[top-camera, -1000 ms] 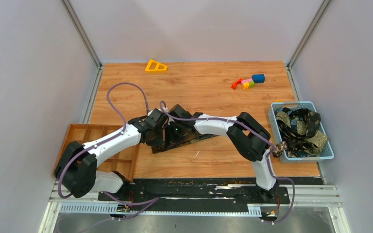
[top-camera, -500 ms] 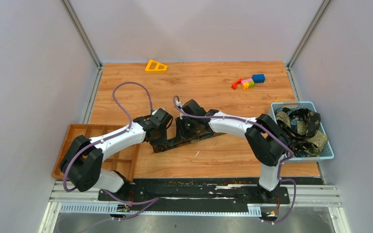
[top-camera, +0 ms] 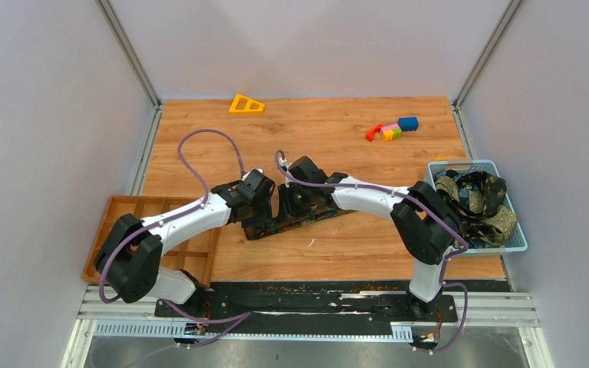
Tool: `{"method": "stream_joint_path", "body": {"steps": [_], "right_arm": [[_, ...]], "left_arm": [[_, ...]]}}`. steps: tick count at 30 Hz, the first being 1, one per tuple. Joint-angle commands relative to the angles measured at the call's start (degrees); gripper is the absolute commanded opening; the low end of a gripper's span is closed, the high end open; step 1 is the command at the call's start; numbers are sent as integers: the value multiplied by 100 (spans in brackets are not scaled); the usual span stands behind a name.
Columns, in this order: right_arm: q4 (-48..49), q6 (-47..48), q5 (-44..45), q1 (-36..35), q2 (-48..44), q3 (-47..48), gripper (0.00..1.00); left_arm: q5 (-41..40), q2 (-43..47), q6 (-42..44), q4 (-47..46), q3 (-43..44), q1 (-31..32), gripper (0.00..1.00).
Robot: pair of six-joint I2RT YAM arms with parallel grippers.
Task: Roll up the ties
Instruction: Roll the tie at the center of the board.
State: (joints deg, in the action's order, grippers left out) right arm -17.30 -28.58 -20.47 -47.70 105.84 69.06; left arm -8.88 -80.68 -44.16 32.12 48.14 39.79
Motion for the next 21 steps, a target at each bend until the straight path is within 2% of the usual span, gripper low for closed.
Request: {"method": "stream_joint_path", "body": {"steps": [1,9,21], "right_arm": [[40,133,75,44,-316,33,18],[179,39,-122,47,-345,-7,22],[359,-345,-221,-177,-223,180,51]], "left_arm": [[53,250,-197,-292,-86,29,53],[-346,725,-166,-130,-114,29,61],[-1089,1852,-10,360,-288,21,64]]}}
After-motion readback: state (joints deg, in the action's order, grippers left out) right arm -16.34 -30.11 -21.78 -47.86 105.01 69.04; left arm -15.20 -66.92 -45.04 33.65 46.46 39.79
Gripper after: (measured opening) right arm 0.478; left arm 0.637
